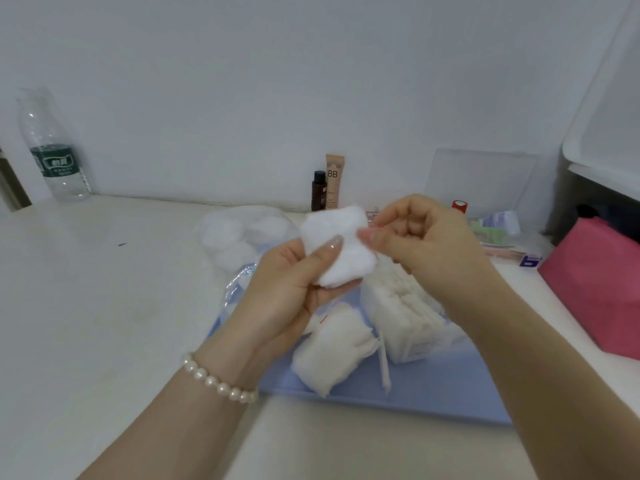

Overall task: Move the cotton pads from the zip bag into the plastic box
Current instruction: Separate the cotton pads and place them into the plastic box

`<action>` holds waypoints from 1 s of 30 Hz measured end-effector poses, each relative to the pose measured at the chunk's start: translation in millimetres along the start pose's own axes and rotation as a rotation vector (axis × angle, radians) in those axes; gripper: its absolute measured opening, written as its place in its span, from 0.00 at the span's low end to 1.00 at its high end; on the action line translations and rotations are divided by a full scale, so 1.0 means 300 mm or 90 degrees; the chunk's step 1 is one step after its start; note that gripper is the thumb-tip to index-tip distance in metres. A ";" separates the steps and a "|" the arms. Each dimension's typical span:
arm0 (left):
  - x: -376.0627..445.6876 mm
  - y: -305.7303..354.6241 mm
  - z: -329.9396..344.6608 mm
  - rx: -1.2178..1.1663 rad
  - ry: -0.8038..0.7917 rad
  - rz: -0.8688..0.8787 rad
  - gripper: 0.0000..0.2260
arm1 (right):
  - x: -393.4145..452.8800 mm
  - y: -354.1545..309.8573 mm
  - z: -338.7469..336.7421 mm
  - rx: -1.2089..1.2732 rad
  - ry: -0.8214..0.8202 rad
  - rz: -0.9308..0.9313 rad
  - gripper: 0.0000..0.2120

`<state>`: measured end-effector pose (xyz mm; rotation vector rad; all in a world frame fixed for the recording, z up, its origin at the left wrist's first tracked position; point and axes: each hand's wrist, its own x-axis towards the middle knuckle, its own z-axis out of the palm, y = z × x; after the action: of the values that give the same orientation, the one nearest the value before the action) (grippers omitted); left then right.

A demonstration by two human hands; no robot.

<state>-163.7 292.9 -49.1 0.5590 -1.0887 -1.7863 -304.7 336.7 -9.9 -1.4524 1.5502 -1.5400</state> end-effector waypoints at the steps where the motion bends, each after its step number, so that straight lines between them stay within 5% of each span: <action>1: 0.004 0.018 -0.014 0.014 0.018 0.019 0.10 | 0.003 -0.006 -0.007 0.008 -0.002 -0.002 0.06; 5: 0.019 0.060 -0.061 0.059 0.047 0.004 0.07 | -0.013 -0.021 -0.031 -0.156 -0.182 -0.047 0.11; 8: 0.024 0.061 -0.072 0.070 0.045 -0.019 0.06 | -0.054 0.012 -0.003 -0.500 -0.419 -0.099 0.13; 11: 0.027 0.059 -0.077 0.084 0.033 -0.032 0.05 | -0.104 0.108 0.038 -0.701 -0.451 -0.204 0.23; 14: 0.029 0.060 -0.084 0.114 0.036 -0.032 0.06 | -0.142 0.184 0.066 -0.679 -0.412 -0.342 0.22; 18: 0.035 0.062 -0.091 0.120 0.049 -0.035 0.06 | -0.131 0.210 0.095 -0.587 -0.307 -0.435 0.06; 22: 0.045 0.057 -0.095 0.078 0.049 -0.039 0.04 | -0.117 0.166 0.063 -0.413 -0.253 -0.216 0.18; 30: 0.014 -0.010 -0.047 0.167 -0.077 -0.097 0.06 | -0.072 0.063 -0.045 0.091 -0.157 0.079 0.03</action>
<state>-156.5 283.6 -58.2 0.7146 -1.4098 -1.8392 -316.7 357.1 -31.2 -1.3812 1.3326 -1.3173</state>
